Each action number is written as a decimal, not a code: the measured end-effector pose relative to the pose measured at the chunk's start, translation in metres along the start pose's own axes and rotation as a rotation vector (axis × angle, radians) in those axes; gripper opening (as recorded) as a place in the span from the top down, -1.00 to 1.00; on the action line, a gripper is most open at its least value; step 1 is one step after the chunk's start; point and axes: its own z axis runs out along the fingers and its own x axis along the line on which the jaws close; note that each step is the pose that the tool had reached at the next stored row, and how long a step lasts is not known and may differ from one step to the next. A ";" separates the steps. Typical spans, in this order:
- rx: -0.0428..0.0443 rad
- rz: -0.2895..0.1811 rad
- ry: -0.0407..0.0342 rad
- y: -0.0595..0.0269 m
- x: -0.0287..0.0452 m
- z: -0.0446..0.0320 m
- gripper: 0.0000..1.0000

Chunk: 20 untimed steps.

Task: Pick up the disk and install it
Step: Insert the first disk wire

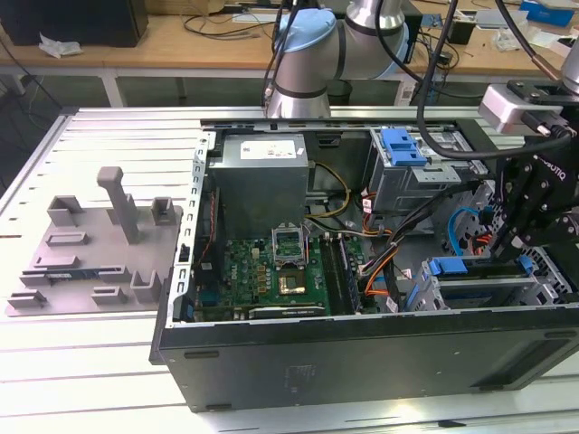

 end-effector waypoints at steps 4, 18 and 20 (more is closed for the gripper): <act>-0.0001 0.000 -0.0017 0.0000 -0.0001 0.0011 0.67; -0.0004 0.000 -0.0151 -0.0014 -0.0004 0.0062 0.67; -0.0004 -0.001 -0.0173 -0.0014 -0.0001 0.0075 0.67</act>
